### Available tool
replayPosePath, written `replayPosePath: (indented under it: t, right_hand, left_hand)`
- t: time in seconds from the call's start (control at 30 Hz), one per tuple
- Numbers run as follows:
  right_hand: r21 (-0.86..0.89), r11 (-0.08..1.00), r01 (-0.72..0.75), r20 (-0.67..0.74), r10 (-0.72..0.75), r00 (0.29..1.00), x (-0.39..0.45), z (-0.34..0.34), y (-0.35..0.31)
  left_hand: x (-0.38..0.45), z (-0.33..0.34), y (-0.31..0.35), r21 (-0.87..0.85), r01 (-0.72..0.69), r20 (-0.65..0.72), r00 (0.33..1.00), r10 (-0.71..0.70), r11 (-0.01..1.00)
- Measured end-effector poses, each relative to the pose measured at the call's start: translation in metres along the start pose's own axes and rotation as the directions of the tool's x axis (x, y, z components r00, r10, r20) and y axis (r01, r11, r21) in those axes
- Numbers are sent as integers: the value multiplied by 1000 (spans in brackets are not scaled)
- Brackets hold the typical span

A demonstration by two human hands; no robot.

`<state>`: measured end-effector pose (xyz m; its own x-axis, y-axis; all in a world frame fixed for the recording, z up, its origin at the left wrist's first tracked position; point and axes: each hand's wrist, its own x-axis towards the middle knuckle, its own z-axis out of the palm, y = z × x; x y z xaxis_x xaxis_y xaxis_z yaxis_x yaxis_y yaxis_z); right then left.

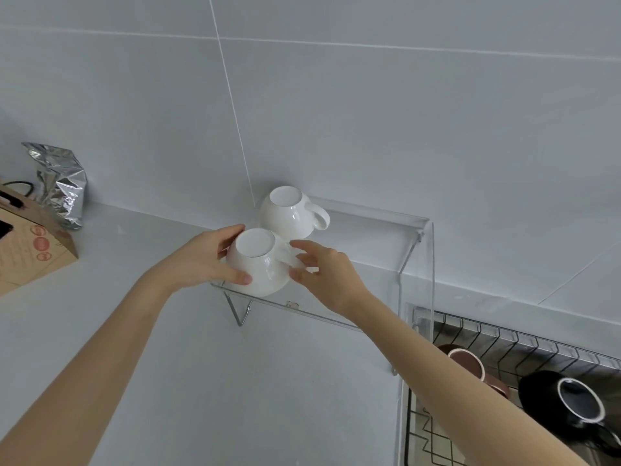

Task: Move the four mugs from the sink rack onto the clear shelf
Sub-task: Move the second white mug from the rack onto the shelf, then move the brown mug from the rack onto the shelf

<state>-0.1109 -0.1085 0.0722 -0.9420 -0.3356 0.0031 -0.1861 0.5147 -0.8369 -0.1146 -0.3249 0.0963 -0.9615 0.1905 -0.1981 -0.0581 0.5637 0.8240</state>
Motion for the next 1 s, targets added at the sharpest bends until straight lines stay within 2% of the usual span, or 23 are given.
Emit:
replayPosePath:
  t: [0.07,0.13,0.23,0.37,0.5,0.7,0.83,1.0]
  right_hand:
    - [-50,998,38,31,-36,999,-5,-8,2]
    - [-45,997,67,1,-67,998,-12,-22,5]
    - [-8,995,96,-103,-96,990,-28,-52,10]
    - [34,997,71,-233,-61,971,-58,-102,27]
    - [46,999,-2,-341,18,940,-102,-146,57]
    - [137,968,-210,-441,249,862,-169,-180,122]
    - [127,929,-348,-424,368,828,-196,-177,171]
    - [128,869,-478,-320,492,810,-204,-153,224]
  left_hand:
    - [0,12,14,174,-4,-82,996,19,985]
    - [1,29,29,324,-25,-184,979,89,946]
    - [3,60,55,445,-213,-174,933,317,870]
    - [8,106,87,389,-387,-106,883,458,836]
    - [10,179,112,254,-514,53,853,519,819]
    - [14,283,122,101,-495,260,850,457,863]
    - [25,331,105,172,-378,344,889,304,910]
    - [34,368,67,249,-247,353,923,149,937]
